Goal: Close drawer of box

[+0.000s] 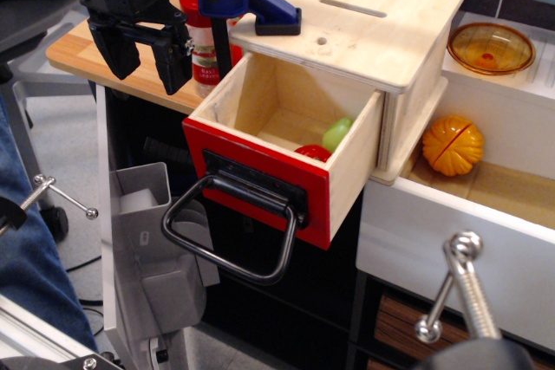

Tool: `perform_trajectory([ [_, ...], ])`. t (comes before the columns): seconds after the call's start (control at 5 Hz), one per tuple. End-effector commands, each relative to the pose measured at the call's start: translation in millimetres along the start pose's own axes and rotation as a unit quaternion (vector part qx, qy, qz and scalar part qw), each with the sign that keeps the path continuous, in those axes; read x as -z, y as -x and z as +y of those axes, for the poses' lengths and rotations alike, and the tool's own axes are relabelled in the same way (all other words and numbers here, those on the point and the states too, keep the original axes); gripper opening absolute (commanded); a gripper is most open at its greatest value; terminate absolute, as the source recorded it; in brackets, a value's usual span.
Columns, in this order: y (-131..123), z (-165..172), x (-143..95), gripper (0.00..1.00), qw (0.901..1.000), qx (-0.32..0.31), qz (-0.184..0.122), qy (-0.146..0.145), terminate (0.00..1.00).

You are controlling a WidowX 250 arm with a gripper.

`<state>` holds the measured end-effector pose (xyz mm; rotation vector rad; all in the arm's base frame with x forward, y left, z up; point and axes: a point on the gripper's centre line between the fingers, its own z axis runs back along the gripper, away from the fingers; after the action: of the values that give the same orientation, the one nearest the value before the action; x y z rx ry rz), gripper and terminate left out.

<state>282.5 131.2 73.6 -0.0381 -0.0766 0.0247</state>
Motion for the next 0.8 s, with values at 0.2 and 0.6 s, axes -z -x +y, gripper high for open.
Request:
perform_trajectory([
  [0.2,20.9,-5.0,-9.3,1.00,0.9992,0.034,-0.009,0.020,0.00],
  [0.6,85.6,-19.7,-64.3,1.00,0.9935,0.056,-0.018,0.098,0.00],
])
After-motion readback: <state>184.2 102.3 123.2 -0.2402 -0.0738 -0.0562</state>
